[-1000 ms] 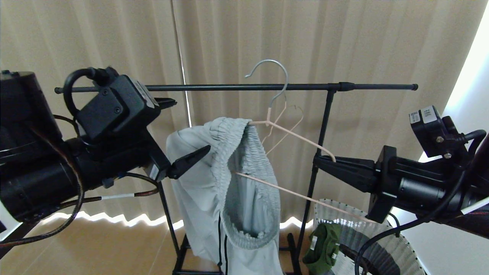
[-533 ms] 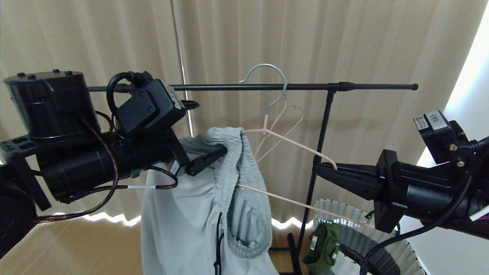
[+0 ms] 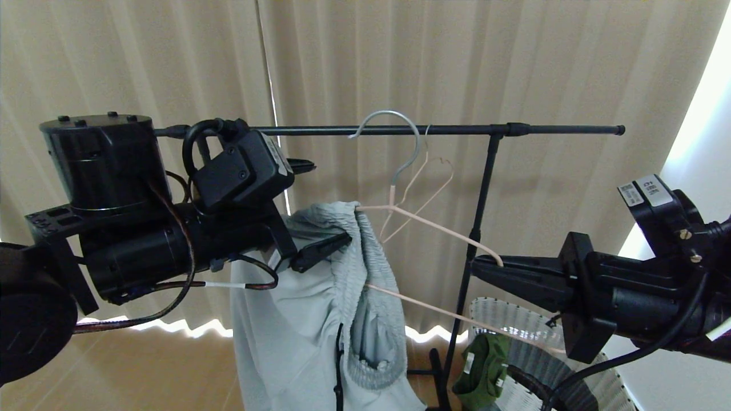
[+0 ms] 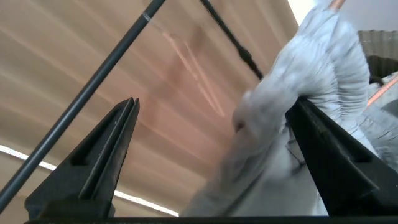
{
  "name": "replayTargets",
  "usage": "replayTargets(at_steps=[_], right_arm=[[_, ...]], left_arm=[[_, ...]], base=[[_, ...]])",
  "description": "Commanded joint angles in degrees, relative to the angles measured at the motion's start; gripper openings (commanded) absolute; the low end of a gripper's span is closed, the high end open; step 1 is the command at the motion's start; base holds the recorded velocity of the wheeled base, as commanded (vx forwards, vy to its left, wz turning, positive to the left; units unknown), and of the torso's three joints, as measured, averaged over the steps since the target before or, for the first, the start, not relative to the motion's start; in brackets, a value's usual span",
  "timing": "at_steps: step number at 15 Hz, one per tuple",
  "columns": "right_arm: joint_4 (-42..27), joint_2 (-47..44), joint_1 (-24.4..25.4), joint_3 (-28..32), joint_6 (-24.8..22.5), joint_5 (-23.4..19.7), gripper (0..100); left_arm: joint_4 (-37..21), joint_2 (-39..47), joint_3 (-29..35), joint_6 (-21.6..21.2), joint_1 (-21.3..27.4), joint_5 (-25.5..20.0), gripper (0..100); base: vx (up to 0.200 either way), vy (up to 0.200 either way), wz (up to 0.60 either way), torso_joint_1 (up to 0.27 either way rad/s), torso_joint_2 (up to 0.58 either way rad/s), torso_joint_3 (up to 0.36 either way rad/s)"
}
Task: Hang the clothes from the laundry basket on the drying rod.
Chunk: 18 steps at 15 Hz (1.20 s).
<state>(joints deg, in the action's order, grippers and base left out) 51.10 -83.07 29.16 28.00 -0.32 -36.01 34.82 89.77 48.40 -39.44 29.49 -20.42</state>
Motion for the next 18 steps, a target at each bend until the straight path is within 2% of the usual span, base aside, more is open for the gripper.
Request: replayTargets(at_steps=[1, 3, 4, 7, 15, 16, 18], right_arm=[[0.0, 0.2, 0.0, -0.1, 0.0, -0.9, 0], [0.1, 0.6, 0.0, -0.4, 0.0, -1.8, 0], [0.1, 1.0, 0.0, -0.5, 0.0, -2.2, 0], [0.0, 2.5, 0.0, -0.6, 0.1, -4.2, 0], [0.0, 2.9, -0.1, -1.0, 0.0, -3.7, 0], [0.1, 2.8, -0.2, -0.9, -0.2, -3.6, 100], [0.1, 2.8, -0.3, -0.6, -0.2, -3.6, 100]], left_arm=[[0.0, 0.1, -0.1, 0.1, 0.1, -1.5, 100], [0.0, 0.2, -0.2, 0.0, 0.1, -1.6, 100], [0.0, 0.2, -0.2, 0.0, 0.1, -1.6, 0], [0.0, 0.2, -0.4, 0.0, 0.2, -1.6, 0], [0.1, 0.1, -0.5, 0.3, -0.3, -1.5, 0], [0.1, 0.0, -0.6, 0.4, -0.3, -1.4, 0], [0.1, -0.1, -0.6, 0.4, -0.5, -1.1, 0]], base=[[0.0, 0.0, 0.0, 0.0, 0.0, 0.0], [0.0, 0.0, 0.0, 0.0, 0.0, 0.0], [0.0, 0.0, 0.0, 0.0, 0.0, 0.0], [0.0, 0.0, 0.0, 0.0, 0.0, 0.0], [0.0, 0.0, 0.0, 0.0, 0.0, 0.0], [0.0, 0.0, 0.0, 0.0, 0.0, 0.0], [0.0, 0.0, 0.0, 0.0, 0.0, 0.0]])
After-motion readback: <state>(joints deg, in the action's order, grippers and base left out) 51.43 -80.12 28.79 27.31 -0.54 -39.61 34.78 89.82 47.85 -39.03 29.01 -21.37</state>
